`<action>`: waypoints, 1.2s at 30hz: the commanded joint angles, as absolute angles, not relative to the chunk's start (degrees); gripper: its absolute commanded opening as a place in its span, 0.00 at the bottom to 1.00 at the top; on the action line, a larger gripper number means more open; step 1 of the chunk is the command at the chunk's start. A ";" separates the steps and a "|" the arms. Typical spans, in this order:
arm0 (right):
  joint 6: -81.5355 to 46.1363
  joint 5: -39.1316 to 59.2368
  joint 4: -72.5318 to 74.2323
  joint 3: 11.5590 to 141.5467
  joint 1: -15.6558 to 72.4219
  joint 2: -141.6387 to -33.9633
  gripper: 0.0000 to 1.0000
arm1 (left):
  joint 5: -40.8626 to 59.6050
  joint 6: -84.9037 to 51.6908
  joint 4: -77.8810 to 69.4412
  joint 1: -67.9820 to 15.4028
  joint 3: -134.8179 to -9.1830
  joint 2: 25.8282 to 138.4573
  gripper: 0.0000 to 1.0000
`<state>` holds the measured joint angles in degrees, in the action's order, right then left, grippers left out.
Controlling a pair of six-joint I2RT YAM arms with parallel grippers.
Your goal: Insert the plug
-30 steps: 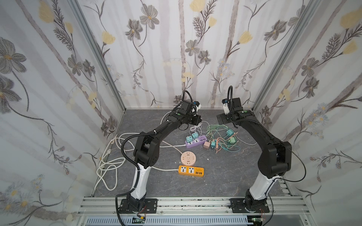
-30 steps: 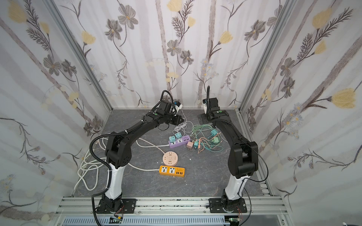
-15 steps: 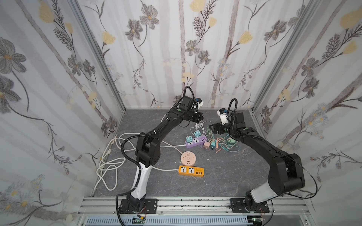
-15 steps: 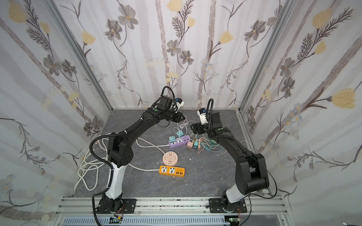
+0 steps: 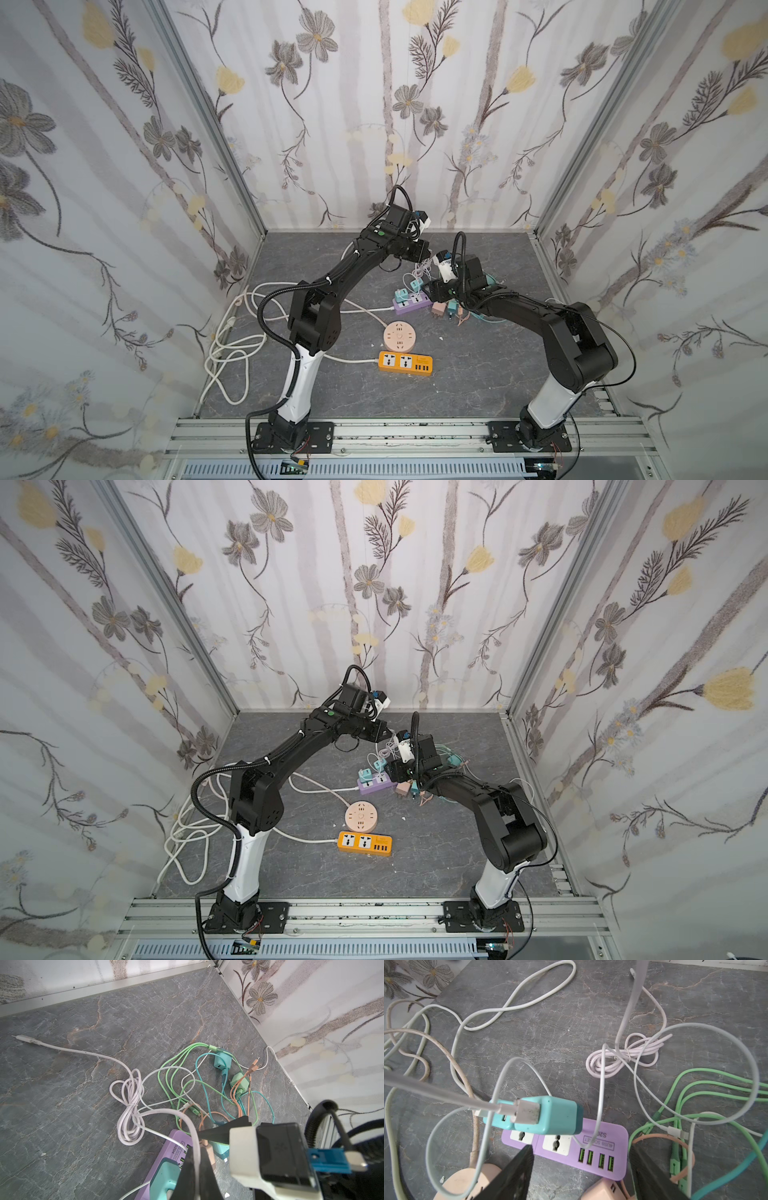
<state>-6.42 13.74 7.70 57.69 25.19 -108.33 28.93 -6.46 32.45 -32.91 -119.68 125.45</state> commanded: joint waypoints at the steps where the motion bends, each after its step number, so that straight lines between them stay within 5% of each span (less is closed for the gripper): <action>1: -6.58 11.21 15.33 56.64 26.36 -109.36 0.66 | 29.80 -7.12 32.98 -32.96 -120.77 125.71 0.00; 4: -5.09 10.20 18.08 55.63 27.76 -109.85 0.60 | 29.95 -7.12 33.55 -32.96 -121.07 125.92 0.00; 26: 0.97 5.38 29.57 53.17 32.21 -113.29 0.73 | 31.01 -9.12 34.36 -32.96 -121.34 126.30 0.00; 36: -0.82 2.76 25.35 57.95 33.25 -113.97 0.63 | 31.30 -9.63 34.62 -32.96 -120.96 126.47 0.00</action>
<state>0.30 4.03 22.81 56.27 32.84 -113.99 28.47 -9.10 33.41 -32.67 -120.99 126.10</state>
